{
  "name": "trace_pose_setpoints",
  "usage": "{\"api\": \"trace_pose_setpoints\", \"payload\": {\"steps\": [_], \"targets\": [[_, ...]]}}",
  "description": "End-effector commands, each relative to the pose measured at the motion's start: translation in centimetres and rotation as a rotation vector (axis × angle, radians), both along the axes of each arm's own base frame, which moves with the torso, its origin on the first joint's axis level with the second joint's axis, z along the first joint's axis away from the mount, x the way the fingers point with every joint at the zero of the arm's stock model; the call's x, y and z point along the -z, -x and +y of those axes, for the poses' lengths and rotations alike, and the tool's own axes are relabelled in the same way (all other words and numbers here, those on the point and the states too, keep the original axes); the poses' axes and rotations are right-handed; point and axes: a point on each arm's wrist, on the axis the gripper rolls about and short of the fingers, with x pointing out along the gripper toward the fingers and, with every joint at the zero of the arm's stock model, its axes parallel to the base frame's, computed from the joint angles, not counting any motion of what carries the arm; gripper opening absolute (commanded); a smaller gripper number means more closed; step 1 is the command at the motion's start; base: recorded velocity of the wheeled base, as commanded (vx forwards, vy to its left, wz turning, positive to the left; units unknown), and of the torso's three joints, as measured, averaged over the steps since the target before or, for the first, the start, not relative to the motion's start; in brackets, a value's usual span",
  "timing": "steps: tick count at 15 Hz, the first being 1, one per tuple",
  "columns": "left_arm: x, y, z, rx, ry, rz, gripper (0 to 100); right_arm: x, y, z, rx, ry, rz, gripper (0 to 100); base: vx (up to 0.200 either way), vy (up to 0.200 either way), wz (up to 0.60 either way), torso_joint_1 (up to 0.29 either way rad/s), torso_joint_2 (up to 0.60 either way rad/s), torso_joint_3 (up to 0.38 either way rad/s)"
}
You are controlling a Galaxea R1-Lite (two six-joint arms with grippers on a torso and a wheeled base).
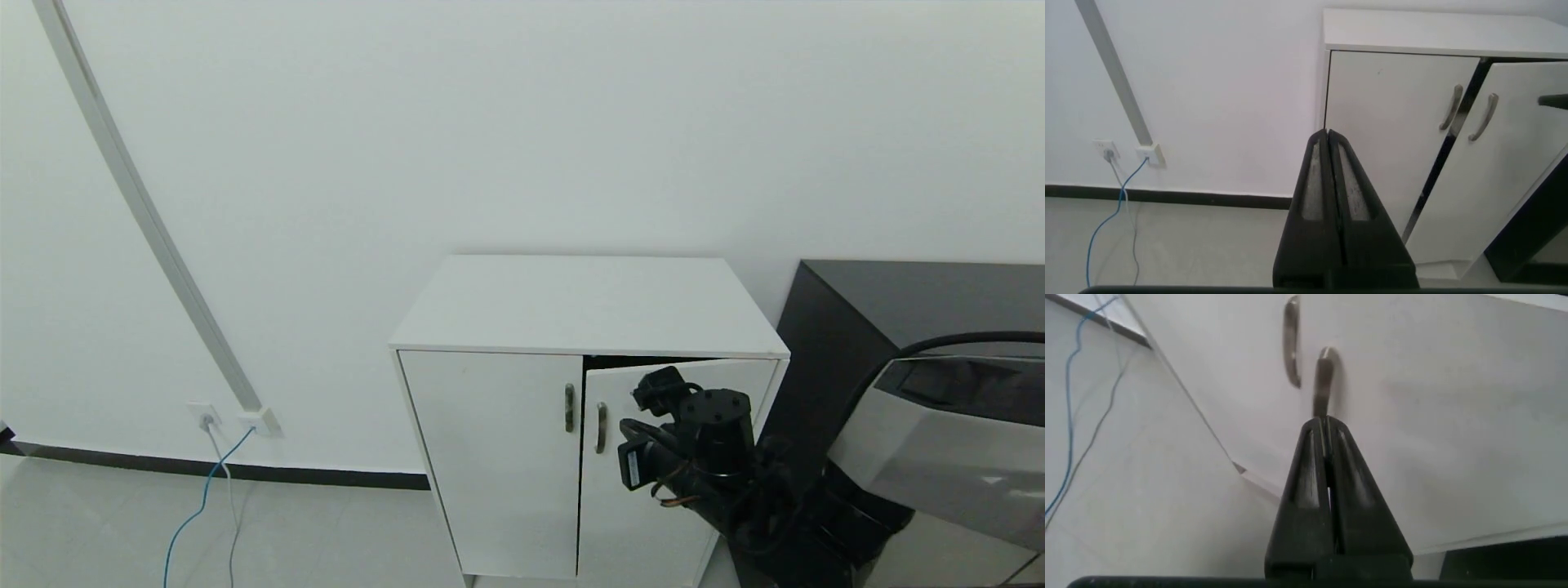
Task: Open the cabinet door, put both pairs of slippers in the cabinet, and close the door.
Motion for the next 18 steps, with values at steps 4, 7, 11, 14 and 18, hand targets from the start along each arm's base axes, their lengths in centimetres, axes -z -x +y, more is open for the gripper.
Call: {"api": "trace_pose_setpoints", "payload": {"steps": [4, 7, 11, 14, 18], "targets": [[0.0, 0.0, 0.0, -0.001, 0.000, 0.000, 0, 1.2, -4.6, 1.0, 0.050, -0.004, -0.004, 0, 0.000, 0.000, 0.00, 0.000, 0.00, 0.000], [0.0, 0.0, 0.0, -0.001, 0.000, 0.000, 0, 0.8, -5.6, 0.9, 0.065, -0.010, -0.013, 0, 0.000, 0.000, 0.00, 0.000, 0.00, 0.000], [0.0, 0.0, 0.0, -0.001, 0.002, 0.000, 0, 0.5, -6.9, 0.8, 0.079, -0.015, -0.017, 0, 0.000, 0.000, 0.00, 0.000, 0.00, 0.000], [0.0, 0.0, 0.0, -0.001, 0.002, 0.000, 0, 0.2, -7.3, 0.9, 0.084, -0.012, -0.013, 0, 0.000, 0.000, 0.00, 0.000, 0.00, 0.000], [0.0, 0.0, 0.0, -0.001, 0.002, 0.000, 0, 0.0, -8.0, 0.8, 0.095, -0.013, -0.015, 0, 0.000, 0.000, 0.00, 0.000, 0.00, 0.000]]}}
